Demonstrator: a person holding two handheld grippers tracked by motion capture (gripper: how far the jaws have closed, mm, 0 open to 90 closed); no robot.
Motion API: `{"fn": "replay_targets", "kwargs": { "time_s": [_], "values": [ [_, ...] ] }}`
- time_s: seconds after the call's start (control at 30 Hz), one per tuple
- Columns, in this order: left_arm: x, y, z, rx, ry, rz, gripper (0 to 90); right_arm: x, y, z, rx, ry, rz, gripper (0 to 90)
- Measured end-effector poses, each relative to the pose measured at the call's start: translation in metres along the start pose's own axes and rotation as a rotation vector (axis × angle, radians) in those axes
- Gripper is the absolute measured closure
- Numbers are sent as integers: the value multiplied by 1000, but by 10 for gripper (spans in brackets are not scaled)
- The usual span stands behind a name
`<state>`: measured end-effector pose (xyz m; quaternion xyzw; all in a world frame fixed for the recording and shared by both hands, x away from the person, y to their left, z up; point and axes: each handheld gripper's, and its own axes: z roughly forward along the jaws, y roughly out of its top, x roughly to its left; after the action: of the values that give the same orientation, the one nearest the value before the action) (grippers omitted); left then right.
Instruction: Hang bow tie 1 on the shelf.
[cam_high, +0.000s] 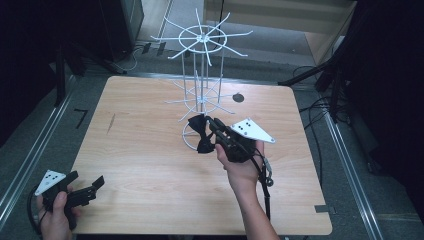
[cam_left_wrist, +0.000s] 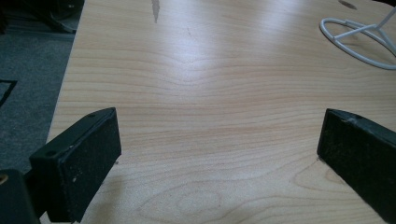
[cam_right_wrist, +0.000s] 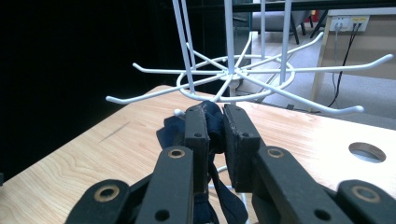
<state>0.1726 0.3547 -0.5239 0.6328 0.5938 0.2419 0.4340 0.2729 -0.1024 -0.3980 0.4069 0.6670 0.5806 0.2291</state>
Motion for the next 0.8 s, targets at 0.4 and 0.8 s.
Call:
{"fn": "replay_targets", "kwargs": {
  "time_s": [0.4,0.8],
  "values": [
    [0,0,0,1,3,5,0,1,-8,13,14,-5,-4,796],
    [0,-1,-1,2,4,-1,0,-15,-22,-3,34,7,-4,575]
  ]
}}
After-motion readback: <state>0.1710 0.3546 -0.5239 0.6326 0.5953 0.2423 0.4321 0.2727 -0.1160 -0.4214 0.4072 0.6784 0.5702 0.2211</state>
